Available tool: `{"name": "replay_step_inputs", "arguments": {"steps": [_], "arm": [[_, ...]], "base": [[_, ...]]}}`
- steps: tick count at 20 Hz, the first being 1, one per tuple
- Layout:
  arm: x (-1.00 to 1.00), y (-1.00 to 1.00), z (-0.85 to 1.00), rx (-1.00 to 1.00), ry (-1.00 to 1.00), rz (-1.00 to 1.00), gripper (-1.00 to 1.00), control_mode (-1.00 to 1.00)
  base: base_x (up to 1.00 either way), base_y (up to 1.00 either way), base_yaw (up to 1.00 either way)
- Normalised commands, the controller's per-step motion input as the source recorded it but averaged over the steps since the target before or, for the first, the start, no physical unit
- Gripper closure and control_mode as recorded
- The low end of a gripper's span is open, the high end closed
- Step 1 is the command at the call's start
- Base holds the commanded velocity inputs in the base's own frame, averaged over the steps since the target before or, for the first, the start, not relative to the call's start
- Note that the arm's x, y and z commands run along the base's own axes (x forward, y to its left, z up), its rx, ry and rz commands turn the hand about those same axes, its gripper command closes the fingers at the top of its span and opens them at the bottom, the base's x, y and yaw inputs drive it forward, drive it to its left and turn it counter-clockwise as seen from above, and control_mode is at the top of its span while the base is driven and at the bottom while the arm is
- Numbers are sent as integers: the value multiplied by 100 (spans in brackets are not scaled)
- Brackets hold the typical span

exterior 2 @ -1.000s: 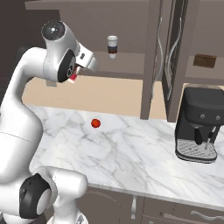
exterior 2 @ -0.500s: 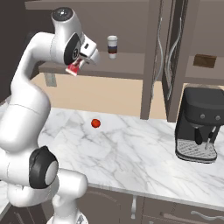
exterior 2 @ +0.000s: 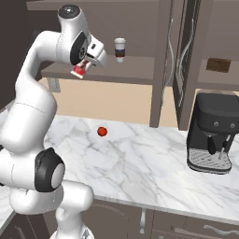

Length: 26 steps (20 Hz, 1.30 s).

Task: Pick the honey bottle and bar from the counter and place them in the cabinets closest to them.

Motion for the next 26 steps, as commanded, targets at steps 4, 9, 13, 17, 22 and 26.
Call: {"name": "replay_step_inputs", "arguments": {"steps": [4,9,13,17,22,26], "arm": [[53,15,-4,0,0,0,100,-100],[74,21,0,0,4,-1,100,-100],[48,5,-7,0,1,-2,100,-100],[38,0,-13,0,-1,-1,100,-100],[49,0,-15,0,-5,-1,100,-100],[63,0,-13,0,-5,-1,100,-100]], "base": [[0,0,0],[0,0,0],[0,0,0],[0,0,0],[0,0,0],[0,0,0]]}}
